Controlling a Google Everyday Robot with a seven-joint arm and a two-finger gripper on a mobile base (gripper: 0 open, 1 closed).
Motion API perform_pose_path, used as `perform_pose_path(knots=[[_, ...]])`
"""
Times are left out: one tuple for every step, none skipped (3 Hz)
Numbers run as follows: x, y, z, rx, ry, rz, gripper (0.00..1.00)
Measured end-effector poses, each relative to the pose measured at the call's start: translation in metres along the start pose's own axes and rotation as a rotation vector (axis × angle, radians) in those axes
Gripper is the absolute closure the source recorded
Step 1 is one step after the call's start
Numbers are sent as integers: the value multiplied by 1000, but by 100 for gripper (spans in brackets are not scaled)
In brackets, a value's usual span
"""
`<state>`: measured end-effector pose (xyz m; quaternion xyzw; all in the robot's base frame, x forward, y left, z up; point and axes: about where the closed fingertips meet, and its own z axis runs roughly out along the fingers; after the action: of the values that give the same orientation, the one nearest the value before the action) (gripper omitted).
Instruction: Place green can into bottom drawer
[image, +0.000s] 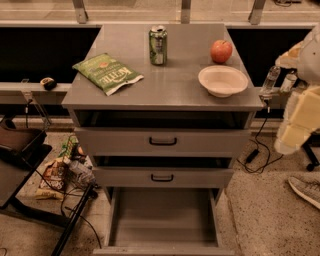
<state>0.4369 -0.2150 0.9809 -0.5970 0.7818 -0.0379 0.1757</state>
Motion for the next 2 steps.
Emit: perform_pose_path(knots=[[-18,-29,12,41,-118,43,0],[-45,-83,27,96,-307,106,0]])
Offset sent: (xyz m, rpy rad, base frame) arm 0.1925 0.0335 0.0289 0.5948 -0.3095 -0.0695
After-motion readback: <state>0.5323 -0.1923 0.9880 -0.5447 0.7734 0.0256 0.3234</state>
